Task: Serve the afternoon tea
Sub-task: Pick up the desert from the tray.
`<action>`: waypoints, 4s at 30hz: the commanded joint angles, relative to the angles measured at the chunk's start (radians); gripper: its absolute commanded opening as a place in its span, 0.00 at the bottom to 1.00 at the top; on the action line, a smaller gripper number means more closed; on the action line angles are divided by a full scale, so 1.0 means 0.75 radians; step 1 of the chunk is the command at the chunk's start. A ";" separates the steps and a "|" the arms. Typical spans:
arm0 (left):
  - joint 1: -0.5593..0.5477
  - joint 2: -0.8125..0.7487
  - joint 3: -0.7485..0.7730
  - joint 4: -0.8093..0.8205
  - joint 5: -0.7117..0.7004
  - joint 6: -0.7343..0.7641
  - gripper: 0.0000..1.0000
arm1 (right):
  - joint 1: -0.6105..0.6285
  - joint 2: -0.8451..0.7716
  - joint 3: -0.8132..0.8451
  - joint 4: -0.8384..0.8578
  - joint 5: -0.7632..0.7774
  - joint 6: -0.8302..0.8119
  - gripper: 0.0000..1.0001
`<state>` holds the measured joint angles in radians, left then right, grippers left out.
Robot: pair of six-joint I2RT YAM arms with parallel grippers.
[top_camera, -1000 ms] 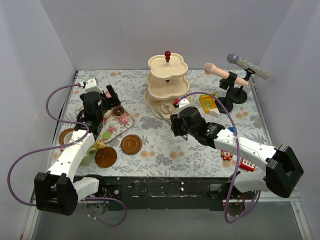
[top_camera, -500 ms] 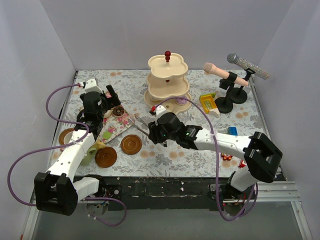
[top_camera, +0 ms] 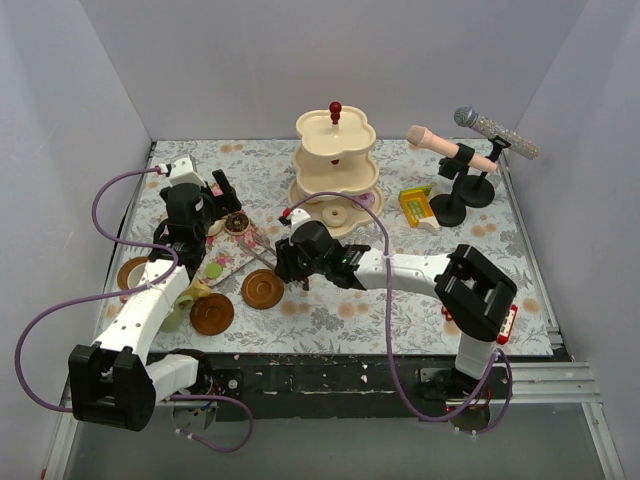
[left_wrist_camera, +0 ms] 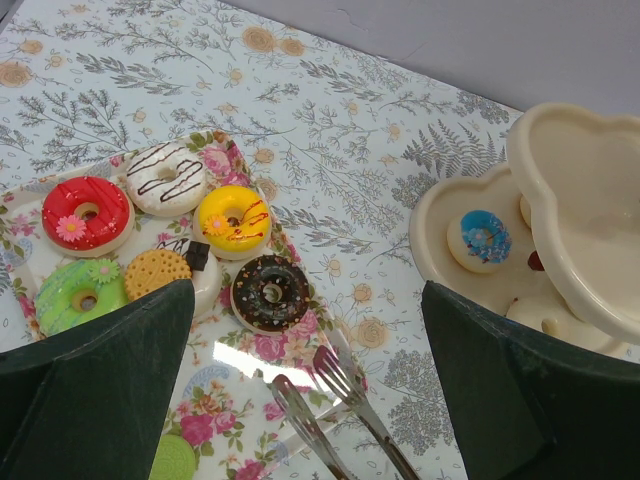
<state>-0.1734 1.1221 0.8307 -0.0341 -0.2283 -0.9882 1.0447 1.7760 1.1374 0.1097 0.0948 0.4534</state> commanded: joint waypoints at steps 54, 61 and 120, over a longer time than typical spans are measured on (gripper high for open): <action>-0.025 -0.021 0.030 -0.008 -0.015 0.023 0.98 | -0.027 0.389 0.529 -0.183 0.062 0.015 0.56; -0.027 -0.024 0.028 -0.006 -0.015 0.025 0.98 | -0.037 0.446 0.596 -0.214 0.056 -0.005 0.56; -0.025 0.007 0.024 0.003 0.018 0.013 0.98 | -0.270 -0.787 -0.128 -0.441 0.152 -0.110 0.20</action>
<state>-0.1902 1.1263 0.8310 -0.0372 -0.2226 -0.9836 0.8795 1.2449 1.0611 -0.2245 0.2096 0.3649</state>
